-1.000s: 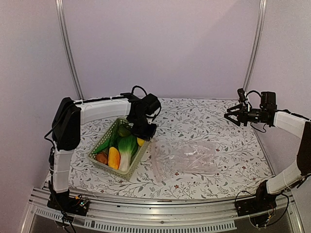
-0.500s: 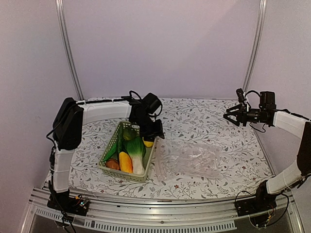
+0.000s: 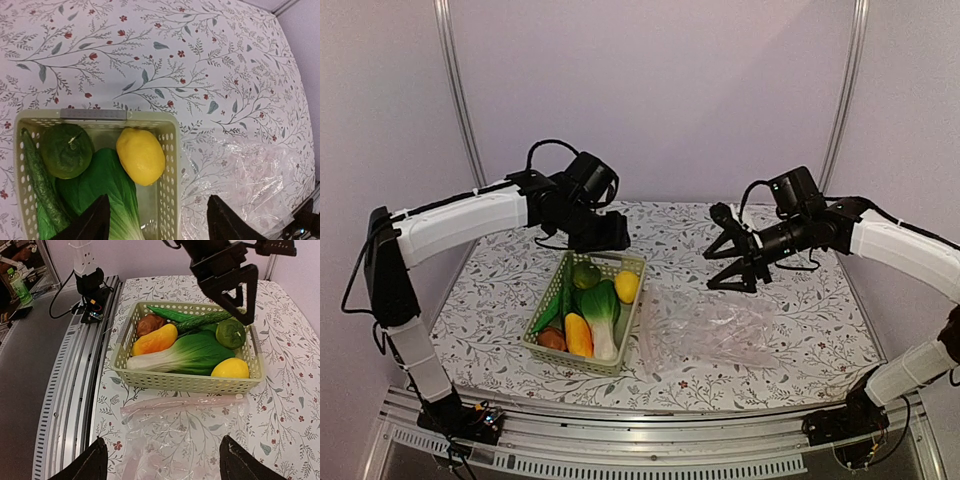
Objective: Place the food in the zip-top bag and seal the zipper
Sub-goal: Pick up the zipper food storage bag from the center of the board.
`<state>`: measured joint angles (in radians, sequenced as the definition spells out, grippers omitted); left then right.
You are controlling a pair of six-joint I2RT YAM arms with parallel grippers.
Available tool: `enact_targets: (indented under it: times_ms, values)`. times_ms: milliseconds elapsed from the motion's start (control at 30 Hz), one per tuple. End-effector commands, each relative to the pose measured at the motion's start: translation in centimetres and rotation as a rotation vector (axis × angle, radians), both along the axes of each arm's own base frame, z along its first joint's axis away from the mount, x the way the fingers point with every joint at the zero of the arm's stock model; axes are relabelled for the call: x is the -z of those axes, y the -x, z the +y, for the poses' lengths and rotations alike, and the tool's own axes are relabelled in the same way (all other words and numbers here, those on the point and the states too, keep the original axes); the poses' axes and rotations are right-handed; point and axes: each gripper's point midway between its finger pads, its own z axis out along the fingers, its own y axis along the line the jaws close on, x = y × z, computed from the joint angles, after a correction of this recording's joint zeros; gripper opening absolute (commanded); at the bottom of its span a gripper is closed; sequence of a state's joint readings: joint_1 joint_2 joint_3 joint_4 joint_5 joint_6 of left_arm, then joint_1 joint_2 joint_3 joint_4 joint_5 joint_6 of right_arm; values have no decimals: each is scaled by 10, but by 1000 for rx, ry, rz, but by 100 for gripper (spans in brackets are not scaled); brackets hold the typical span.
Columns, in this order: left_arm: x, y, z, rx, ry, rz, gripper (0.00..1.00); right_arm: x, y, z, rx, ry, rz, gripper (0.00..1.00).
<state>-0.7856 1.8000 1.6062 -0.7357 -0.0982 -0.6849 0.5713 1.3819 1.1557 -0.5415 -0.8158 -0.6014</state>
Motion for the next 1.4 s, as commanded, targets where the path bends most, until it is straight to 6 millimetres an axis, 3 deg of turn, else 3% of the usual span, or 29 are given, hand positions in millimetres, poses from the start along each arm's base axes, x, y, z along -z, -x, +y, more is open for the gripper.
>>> enact_targets:
  times_ms: [0, 100, 200, 300, 467, 533, 567, 700, 767, 833, 1000, 1200, 1367]
  values:
    - [0, -4, 49, -68, -208, -138, 72, 42, 30, 23, -58, 197, 11, 76]
    - [-3, -7, 83, -174, -274, -230, 83, 64, 36, 37, -64, 275, 24, 75]
    - [-5, -7, 99, -227, -248, -263, 89, 92, 40, 43, -76, 362, 32, 75]
    - [-5, -7, 103, -225, -236, -268, 88, 114, 41, 44, -75, 438, 50, 75]
    - [2, -8, 88, -162, -221, -241, 82, 138, 34, 46, -34, 523, 99, 70]
    - [5, -9, 82, -146, -212, -227, 80, 147, 29, 45, -14, 565, 112, 59]
    - [5, -9, 79, -144, -206, -222, 80, 152, 26, 44, 2, 588, 118, 45]
    - [4, -9, 69, -129, -161, -218, 78, 168, 13, 34, 65, 674, 115, 12]
    - [1, -8, 62, -111, -133, -226, 78, 160, 3, 28, 95, 663, 103, 0]
    - [-5, -8, 56, -93, -102, -247, 77, 142, -8, 20, 114, 613, 103, 0]
    - [-31, -8, 38, -68, 29, -325, 76, 74, -34, -9, 140, 437, -14, 0]
    - [-49, -10, 16, -81, 200, -323, 77, 3, -36, -36, 175, 235, -218, 0]
    - [-55, -5, -13, -46, 406, -277, 76, -22, -32, -41, 187, 150, -233, 0]
